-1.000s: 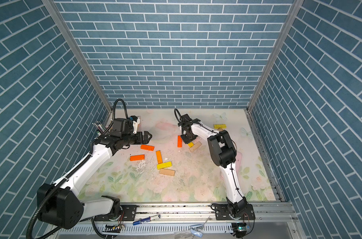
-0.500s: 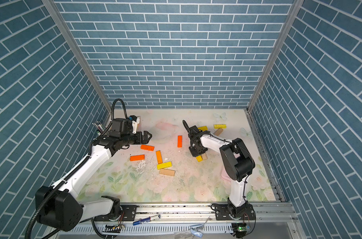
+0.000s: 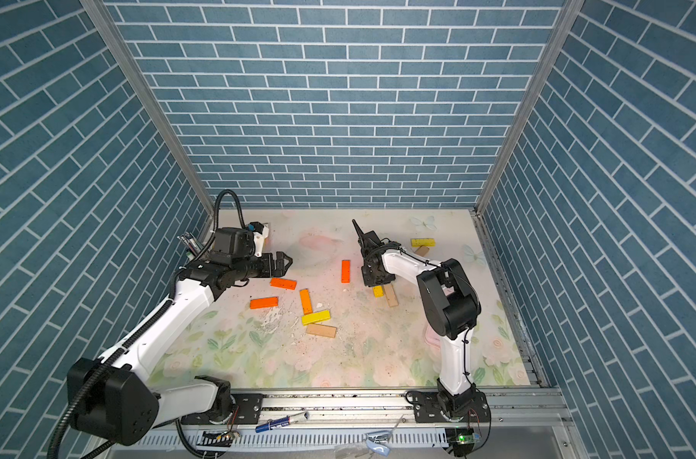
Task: Assemble the number 6 with building blocks
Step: Assemble the building block at the center of the board.
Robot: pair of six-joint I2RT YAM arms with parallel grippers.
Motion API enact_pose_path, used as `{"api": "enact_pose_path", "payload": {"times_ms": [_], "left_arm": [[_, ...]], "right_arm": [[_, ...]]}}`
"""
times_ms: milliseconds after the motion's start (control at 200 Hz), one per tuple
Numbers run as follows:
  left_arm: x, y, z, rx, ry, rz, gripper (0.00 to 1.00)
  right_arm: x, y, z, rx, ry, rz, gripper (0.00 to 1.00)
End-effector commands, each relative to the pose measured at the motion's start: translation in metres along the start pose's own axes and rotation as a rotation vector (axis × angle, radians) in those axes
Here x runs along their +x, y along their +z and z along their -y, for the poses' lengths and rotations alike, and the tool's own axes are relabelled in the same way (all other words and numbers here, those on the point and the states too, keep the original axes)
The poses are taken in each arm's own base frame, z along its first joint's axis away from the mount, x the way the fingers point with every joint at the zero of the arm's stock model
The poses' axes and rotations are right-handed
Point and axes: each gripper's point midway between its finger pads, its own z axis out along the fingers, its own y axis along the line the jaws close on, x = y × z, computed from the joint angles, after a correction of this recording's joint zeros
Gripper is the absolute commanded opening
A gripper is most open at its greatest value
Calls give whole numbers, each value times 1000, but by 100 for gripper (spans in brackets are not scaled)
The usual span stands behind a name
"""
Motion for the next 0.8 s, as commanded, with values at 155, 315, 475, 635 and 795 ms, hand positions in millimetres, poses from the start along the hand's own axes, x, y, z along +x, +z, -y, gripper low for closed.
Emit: {"api": "enact_pose_path", "payload": {"times_ms": [155,315,475,635,795], "left_arm": [[0,-1,0,6,-11,9,99],[0,-1,-2,-1,-9,6,99],[0,0,-2,-2,-10,4,99],[1,1,-2,-2,-9,1,99],[1,2,-2,-2,-8,-1,99]], "right_arm": [[-8,13,15,50,95,-18,30],[-14,19,16,48,95,-26,32],[-19,21,13,34,85,-28,32],[-21,25,11,27,82,-38,33],[-23,27,7,10,85,-40,34]]}}
